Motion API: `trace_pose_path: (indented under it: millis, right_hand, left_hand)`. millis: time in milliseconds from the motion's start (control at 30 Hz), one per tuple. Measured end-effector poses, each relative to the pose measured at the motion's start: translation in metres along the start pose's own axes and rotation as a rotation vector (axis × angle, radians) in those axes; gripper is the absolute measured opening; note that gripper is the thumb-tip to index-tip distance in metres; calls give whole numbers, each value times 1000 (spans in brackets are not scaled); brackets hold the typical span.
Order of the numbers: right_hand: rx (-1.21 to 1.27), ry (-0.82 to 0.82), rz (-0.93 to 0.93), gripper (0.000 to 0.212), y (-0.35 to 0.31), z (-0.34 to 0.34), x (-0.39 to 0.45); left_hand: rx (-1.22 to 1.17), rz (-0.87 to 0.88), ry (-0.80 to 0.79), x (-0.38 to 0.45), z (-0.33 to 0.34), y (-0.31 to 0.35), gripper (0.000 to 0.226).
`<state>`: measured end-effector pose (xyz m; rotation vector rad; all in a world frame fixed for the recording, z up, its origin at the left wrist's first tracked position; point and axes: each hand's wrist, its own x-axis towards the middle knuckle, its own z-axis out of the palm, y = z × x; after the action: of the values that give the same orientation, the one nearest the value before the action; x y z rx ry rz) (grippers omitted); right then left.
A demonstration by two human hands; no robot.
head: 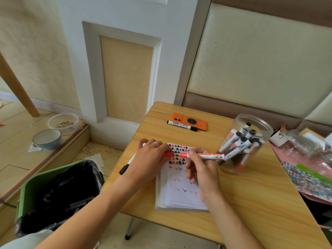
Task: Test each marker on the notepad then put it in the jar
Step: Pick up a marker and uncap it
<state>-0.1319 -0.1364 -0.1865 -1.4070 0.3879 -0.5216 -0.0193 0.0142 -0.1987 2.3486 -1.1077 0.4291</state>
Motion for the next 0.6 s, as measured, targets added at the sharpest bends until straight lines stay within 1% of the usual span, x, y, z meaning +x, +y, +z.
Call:
trace_pose_path:
  millis: [233,333,500,533,600]
  right_hand:
    - [-109,-80,-38,8,0,1,-2]
    - [-121,-86,-32,9,0,0,0]
    - [-63,-94,0,11,-1,-2,1]
    - [-55,-105,2,13,-1,-2,1]
    - [-40,-106,13,27,-2,-1,0]
  left_hand:
    - [-59,115,40,-3,-3,11,15]
    - [-93,132,47,-5,-2,9,17]
    - [-130,158,36,-6,-2,12,23]
    - [-130,158,32,-6,-2,12,23]
    - [-129,149,31,-7,-3,13,25]
